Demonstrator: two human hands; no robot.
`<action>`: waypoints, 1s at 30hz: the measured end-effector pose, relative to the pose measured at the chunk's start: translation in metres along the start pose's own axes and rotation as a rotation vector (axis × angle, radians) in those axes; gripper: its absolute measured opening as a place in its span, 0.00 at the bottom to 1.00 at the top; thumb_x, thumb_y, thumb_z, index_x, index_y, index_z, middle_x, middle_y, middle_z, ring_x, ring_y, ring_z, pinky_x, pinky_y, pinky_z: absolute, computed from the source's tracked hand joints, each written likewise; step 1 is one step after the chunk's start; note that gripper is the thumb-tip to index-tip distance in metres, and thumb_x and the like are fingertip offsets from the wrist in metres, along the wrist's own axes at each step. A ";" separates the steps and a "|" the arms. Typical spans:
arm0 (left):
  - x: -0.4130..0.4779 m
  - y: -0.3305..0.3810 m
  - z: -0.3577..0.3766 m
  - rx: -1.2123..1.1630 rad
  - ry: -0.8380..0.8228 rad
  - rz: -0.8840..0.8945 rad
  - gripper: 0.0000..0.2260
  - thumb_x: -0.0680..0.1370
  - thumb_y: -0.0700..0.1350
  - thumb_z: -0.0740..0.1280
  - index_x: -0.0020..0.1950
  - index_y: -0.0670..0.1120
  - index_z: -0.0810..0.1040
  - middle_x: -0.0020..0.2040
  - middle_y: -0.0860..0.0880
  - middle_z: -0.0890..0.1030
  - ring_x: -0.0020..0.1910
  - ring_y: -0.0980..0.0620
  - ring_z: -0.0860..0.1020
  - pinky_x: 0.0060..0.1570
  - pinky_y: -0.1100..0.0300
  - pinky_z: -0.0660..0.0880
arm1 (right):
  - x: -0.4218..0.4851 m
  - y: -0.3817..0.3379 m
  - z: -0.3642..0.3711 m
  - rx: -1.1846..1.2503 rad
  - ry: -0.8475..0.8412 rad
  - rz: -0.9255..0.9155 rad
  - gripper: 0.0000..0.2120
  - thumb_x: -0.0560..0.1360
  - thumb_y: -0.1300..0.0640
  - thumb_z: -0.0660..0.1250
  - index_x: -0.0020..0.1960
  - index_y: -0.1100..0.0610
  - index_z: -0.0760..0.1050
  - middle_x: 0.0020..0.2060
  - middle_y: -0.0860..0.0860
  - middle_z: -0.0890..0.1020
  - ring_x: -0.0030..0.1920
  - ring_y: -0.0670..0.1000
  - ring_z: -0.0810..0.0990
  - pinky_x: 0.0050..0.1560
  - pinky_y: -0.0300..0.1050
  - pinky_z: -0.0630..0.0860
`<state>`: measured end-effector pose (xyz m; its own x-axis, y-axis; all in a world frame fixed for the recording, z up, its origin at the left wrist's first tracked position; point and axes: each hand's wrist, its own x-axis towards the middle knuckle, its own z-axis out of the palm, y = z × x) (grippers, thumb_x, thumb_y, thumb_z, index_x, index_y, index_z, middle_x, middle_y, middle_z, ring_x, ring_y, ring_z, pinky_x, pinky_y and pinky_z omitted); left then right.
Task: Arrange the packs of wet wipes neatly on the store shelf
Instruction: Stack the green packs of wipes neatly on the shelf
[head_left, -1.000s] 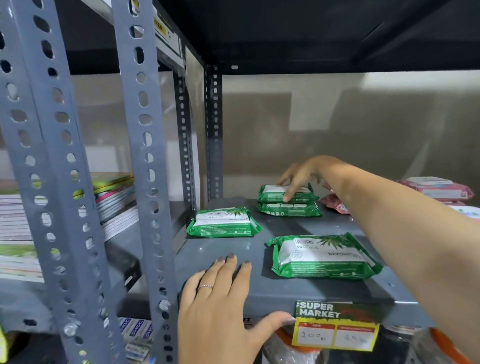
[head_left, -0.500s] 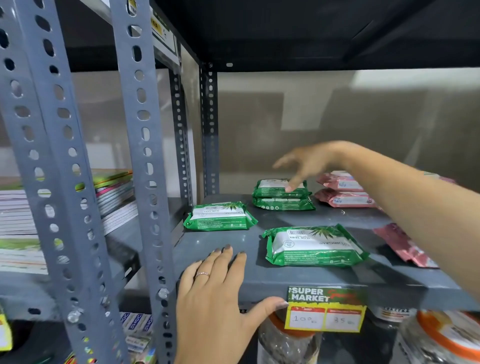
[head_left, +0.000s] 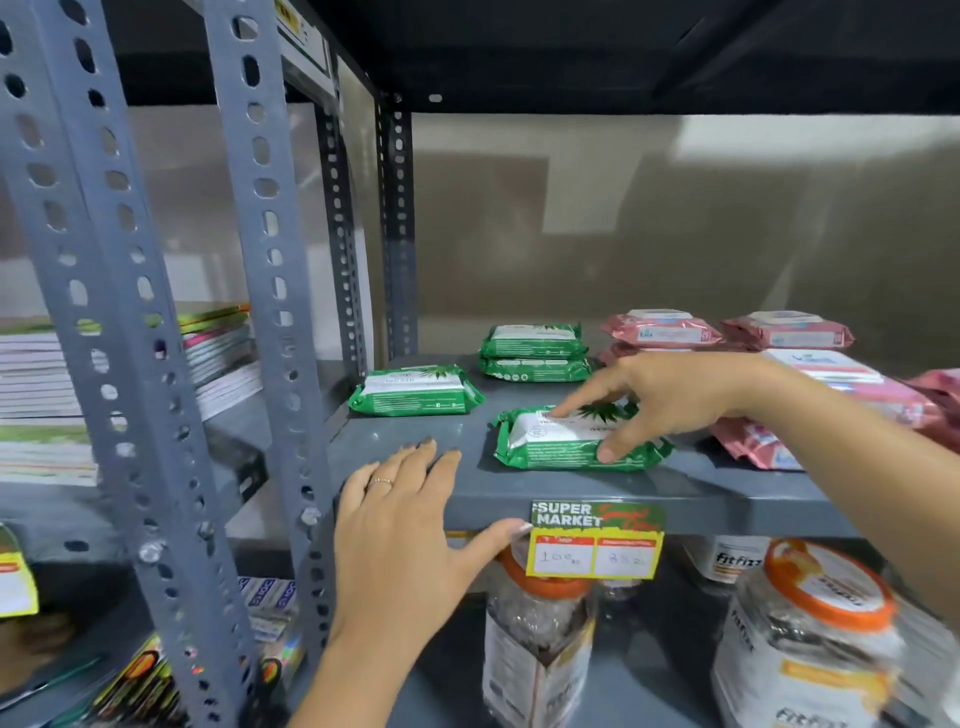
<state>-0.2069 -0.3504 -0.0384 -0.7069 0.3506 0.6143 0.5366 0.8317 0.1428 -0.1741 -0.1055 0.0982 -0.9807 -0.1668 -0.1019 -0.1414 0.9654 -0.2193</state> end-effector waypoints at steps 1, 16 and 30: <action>0.000 0.000 0.000 0.000 -0.002 -0.002 0.39 0.69 0.77 0.54 0.62 0.49 0.79 0.64 0.49 0.78 0.63 0.49 0.75 0.63 0.54 0.59 | -0.001 0.000 0.002 -0.005 0.017 0.000 0.26 0.68 0.45 0.73 0.63 0.33 0.70 0.67 0.38 0.71 0.67 0.45 0.68 0.69 0.50 0.64; -0.002 0.002 -0.001 -0.011 0.029 -0.008 0.39 0.69 0.77 0.52 0.63 0.49 0.79 0.65 0.48 0.78 0.64 0.49 0.74 0.64 0.52 0.61 | -0.001 -0.016 0.018 -0.174 0.274 0.237 0.37 0.68 0.26 0.47 0.49 0.54 0.80 0.43 0.51 0.82 0.46 0.54 0.79 0.50 0.51 0.74; -0.002 0.002 0.000 0.004 0.043 -0.005 0.40 0.69 0.78 0.52 0.64 0.49 0.77 0.67 0.49 0.76 0.66 0.49 0.73 0.66 0.54 0.57 | -0.012 -0.001 0.001 -0.094 0.097 0.038 0.19 0.71 0.48 0.71 0.60 0.37 0.76 0.58 0.48 0.79 0.58 0.51 0.76 0.62 0.48 0.69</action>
<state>-0.2044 -0.3492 -0.0389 -0.6889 0.3275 0.6467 0.5314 0.8349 0.1433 -0.1616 -0.1048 0.0985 -0.9934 -0.1135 -0.0131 -0.1110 0.9860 -0.1247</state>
